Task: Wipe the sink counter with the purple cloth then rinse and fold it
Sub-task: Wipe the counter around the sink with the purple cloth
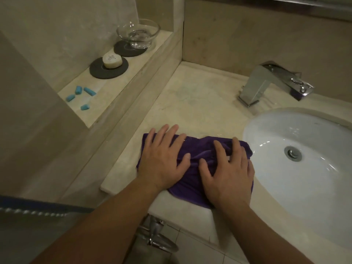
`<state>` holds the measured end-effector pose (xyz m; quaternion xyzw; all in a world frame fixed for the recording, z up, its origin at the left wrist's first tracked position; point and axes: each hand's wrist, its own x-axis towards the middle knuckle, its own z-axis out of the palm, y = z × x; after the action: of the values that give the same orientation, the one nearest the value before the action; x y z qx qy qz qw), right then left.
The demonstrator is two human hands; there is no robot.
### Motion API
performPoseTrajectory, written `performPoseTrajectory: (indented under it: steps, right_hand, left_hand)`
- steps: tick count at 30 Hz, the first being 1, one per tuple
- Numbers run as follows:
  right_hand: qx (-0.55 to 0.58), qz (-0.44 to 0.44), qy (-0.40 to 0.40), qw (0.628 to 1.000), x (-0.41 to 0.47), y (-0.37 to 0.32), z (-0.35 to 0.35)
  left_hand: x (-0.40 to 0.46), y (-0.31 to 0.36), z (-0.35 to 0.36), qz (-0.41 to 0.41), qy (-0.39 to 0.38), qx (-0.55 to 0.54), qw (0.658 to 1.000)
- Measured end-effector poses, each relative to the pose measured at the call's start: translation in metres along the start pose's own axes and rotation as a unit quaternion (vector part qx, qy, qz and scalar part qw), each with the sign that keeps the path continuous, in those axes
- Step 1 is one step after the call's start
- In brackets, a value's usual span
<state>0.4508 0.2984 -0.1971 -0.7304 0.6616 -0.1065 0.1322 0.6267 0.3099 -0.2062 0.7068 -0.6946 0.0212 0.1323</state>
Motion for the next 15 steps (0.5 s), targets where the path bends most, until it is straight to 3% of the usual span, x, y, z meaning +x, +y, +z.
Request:
performPoseTrajectory:
  steps: [5,15]
  right_hand:
    - [-0.048,-0.001,-0.028,0.998,0.036,-0.003,0.001]
    - [-0.103,-0.012,-0.025,0.994,0.068,0.001,-0.016]
  left_hand:
    - [0.025,-0.005,0.002,-0.057,-0.052,0.034,0.996]
    - [0.056,-0.020,0.007,-0.029,-0.047,0.012,0.998]
